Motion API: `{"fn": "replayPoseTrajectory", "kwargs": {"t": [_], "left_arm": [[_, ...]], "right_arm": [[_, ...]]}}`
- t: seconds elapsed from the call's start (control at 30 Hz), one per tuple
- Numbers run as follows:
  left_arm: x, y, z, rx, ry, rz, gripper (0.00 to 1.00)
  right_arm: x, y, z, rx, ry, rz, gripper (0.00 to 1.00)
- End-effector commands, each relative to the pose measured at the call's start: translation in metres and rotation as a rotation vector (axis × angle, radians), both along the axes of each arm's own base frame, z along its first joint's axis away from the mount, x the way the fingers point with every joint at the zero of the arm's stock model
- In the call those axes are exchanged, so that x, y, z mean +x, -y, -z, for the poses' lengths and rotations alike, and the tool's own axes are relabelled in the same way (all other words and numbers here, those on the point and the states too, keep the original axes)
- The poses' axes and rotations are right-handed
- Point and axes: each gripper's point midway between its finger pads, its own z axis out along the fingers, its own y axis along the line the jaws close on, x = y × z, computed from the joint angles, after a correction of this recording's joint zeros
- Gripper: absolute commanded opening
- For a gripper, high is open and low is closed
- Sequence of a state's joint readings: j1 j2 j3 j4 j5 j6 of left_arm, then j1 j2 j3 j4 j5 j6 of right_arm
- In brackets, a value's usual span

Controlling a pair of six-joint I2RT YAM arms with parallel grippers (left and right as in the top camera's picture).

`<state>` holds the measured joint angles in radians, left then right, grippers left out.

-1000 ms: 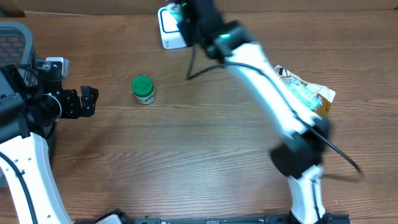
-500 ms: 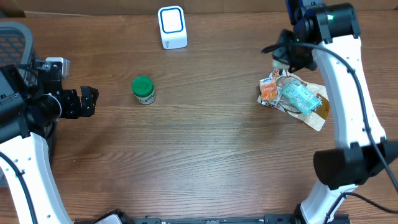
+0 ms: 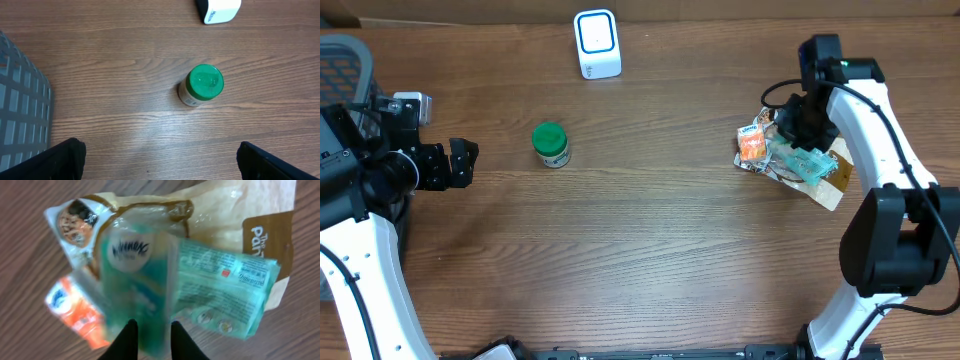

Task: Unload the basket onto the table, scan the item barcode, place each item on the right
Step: 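Carry the teal pack right and drop it onto the pile, then move the right gripper left toward the green-lidded jar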

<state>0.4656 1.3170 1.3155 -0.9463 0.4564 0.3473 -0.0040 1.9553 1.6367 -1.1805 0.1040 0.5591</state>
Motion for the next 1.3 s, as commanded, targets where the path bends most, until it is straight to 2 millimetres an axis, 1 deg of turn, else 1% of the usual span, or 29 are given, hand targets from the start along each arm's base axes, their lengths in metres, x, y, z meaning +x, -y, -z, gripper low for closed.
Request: {"fn": "replayPoseTrajectory", "kwargs": {"t": [0.0,0.1,0.17,0.23,0.33,0.4,0.43,0.5,0.6,0.67,0.77,0.83,0.9,1.07,1.2,1.27], "left_arm": [[0.000,-0.002,0.000,0.002,0.002,0.003,0.99],[0.000,-0.002,0.000,0.002,0.002,0.003,1.00],[0.001,-0.002,0.000,0.002,0.003,0.003,0.99],[0.000,-0.002,0.000,0.002,0.002,0.003,1.00],[0.001,-0.002,0.000,0.002,0.003,0.003,1.00],[0.000,-0.002,0.000,0.002,0.002,0.003,1.00],[0.001,-0.002,0.000,0.002,0.003,0.003,0.99],[0.001,-0.002,0.000,0.002,0.003,0.003,1.00],[0.000,-0.002,0.000,0.002,0.002,0.003,0.99],[0.001,-0.002,0.000,0.002,0.003,0.003,0.99],[0.001,-0.002,0.000,0.002,0.003,0.003,0.99],[0.000,-0.002,0.000,0.002,0.002,0.003,0.99],[0.001,-0.002,0.000,0.002,0.003,0.003,1.00],[0.000,-0.002,0.000,0.002,0.002,0.003,0.99],[0.000,-0.002,0.000,0.002,0.002,0.003,1.00],[0.001,-0.002,0.000,0.002,0.003,0.003,1.00]], "right_arm": [[0.000,0.003,-0.001,-0.005,0.010,-0.037,0.27],[0.000,0.003,-0.001,-0.007,0.008,-0.055,0.41],[0.000,0.003,-0.001,-0.007,0.008,-0.055,0.44],[0.000,0.003,-0.001,-0.008,0.006,-0.057,0.51],[0.001,0.004,-0.003,-0.015,0.006,-0.108,0.59],[0.002,0.005,-0.010,-0.019,0.009,-0.126,0.61],[0.003,0.006,-0.014,-0.019,0.012,-0.125,0.61],[0.005,0.007,-0.031,-0.020,0.023,-0.123,0.61],[0.009,0.007,-0.061,-0.023,0.057,-0.126,0.62],[0.013,0.007,-0.085,-0.027,0.090,-0.141,0.64],[0.015,-0.007,-0.116,0.007,0.133,-0.229,0.67],[0.015,-0.021,-0.130,0.050,0.158,-0.297,0.68],[0.014,-0.037,-0.139,0.107,0.181,-0.363,0.69],[0.014,-0.075,-0.142,0.229,0.206,-0.448,0.68],[0.011,-0.098,-0.142,0.221,0.206,-0.546,0.69],[0.009,-0.108,-0.141,0.216,0.200,-0.582,0.72]]}}
